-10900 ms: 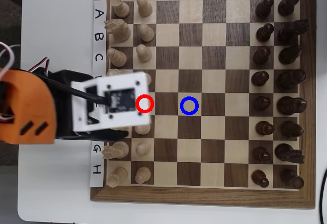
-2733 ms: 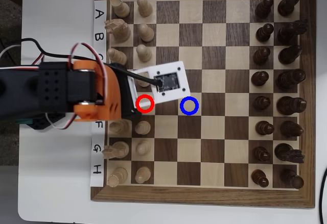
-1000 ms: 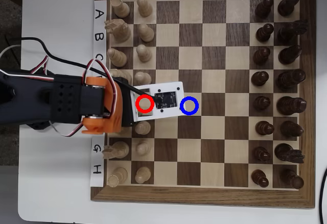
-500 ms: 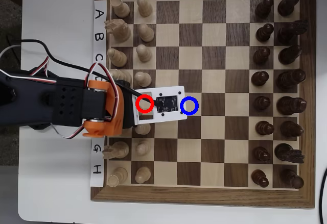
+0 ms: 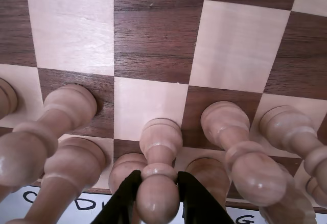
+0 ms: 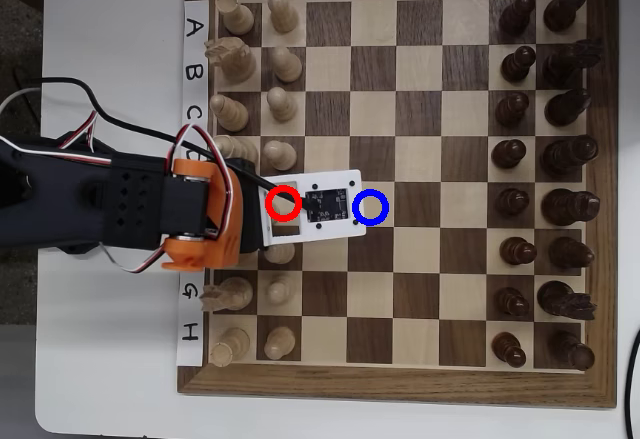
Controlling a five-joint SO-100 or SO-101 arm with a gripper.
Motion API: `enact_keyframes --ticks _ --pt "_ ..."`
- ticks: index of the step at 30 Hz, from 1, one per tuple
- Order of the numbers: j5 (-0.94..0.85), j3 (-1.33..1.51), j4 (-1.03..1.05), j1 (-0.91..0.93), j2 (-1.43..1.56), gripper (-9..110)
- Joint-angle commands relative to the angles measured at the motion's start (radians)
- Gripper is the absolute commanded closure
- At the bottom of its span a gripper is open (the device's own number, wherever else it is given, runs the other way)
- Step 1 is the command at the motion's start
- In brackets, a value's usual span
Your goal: Move the piece to destination
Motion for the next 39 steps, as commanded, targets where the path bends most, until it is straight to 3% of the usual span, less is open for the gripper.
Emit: enact_keyframes --ticks 1,39 --pt "0.006 -0.012 0.002 0.008 0.003 97" --pt "0.028 -0.216 0.103 -0.092 0.12 101"
